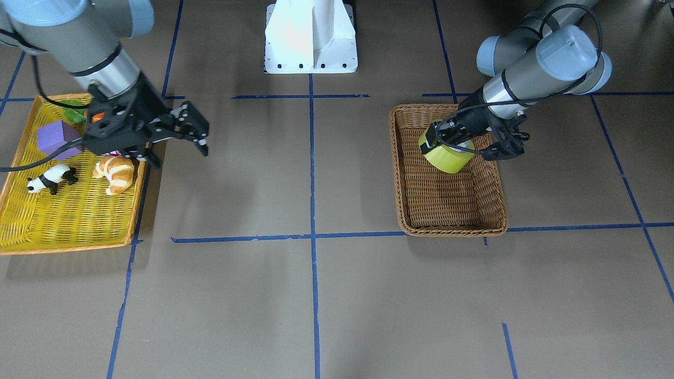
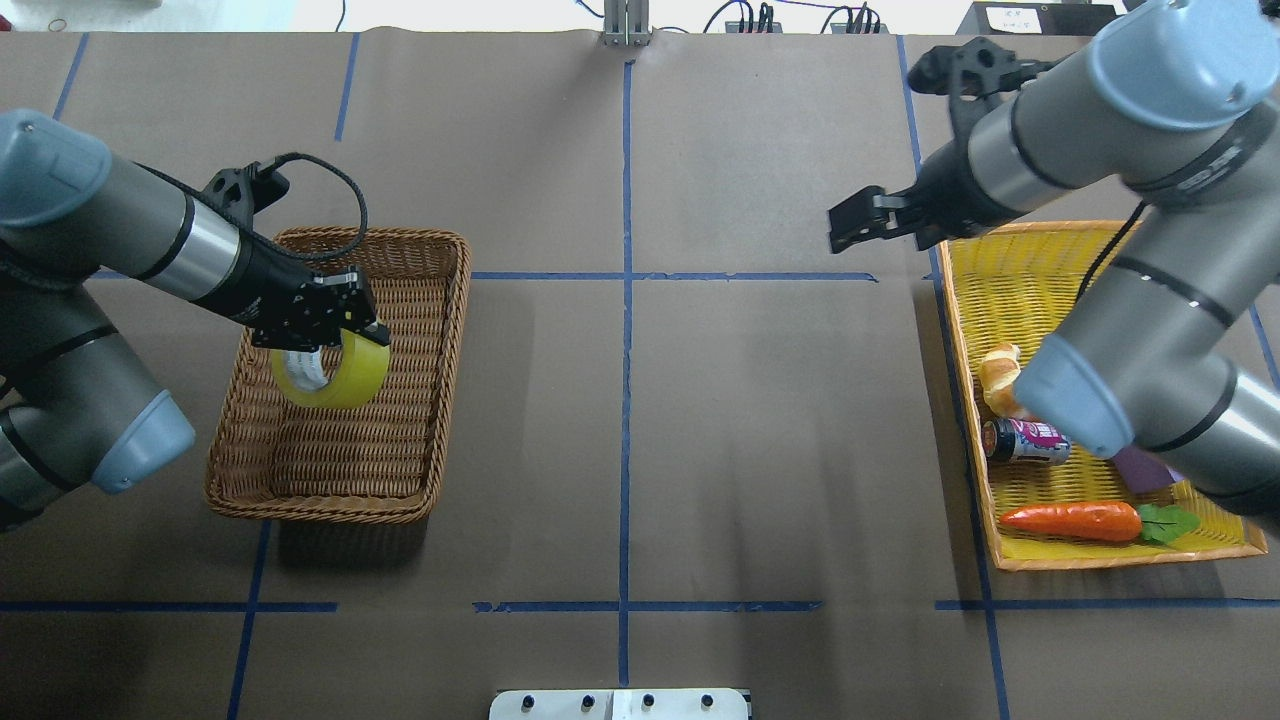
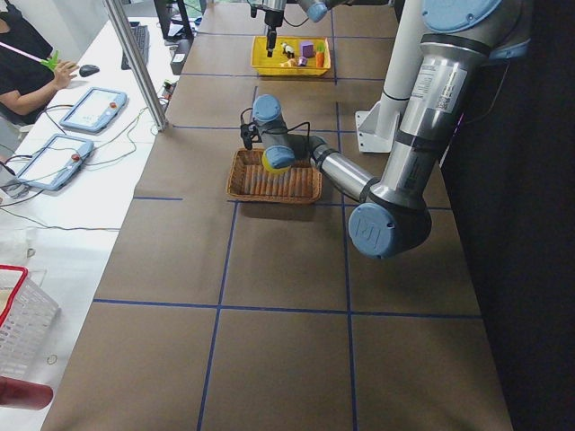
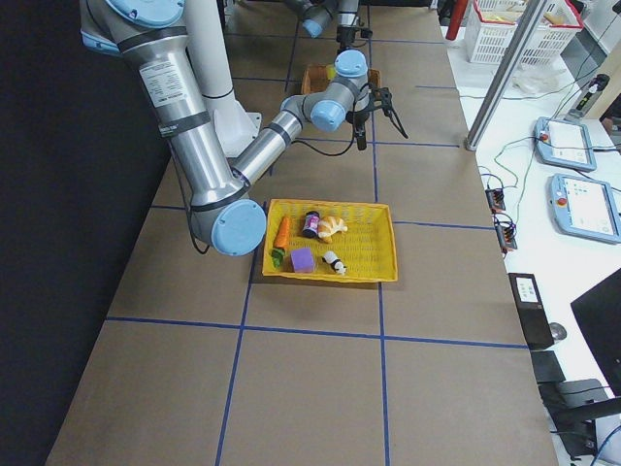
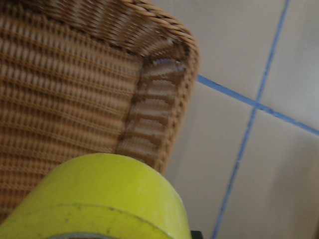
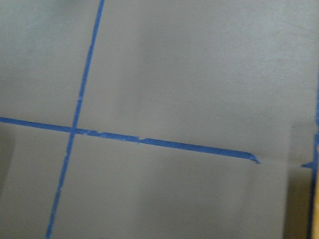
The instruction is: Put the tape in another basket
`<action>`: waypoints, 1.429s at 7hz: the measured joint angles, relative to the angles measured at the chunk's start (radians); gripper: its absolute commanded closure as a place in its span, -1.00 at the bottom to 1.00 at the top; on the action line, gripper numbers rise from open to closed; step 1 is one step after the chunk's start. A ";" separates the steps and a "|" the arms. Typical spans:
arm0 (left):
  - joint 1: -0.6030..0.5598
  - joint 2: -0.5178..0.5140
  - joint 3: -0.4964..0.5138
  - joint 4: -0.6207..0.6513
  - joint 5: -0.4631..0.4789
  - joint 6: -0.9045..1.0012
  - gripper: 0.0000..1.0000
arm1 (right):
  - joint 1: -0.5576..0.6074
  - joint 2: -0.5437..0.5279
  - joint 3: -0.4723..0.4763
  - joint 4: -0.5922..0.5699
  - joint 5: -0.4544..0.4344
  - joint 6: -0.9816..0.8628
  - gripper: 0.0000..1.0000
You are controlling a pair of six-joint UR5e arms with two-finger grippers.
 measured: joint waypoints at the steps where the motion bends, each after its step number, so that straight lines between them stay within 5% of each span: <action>1: 0.009 0.019 0.002 0.022 0.019 0.051 -0.12 | 0.051 -0.021 0.000 -0.045 0.031 -0.092 -1.00; 2: 0.021 0.028 0.003 0.031 0.031 0.072 -0.99 | 0.096 -0.033 0.001 -0.103 0.049 -0.191 -1.00; 6: 0.061 0.058 -0.033 0.035 0.112 0.090 -1.00 | 0.223 -0.075 -0.005 -0.198 0.110 -0.406 -1.00; 8: -0.058 0.065 -0.039 0.061 -0.013 0.182 -1.00 | 0.296 -0.128 -0.017 -0.221 0.125 -0.550 -1.00; 10: -0.257 0.094 -0.033 0.188 -0.117 0.470 -1.00 | 0.382 -0.168 -0.060 -0.263 0.126 -0.755 -1.00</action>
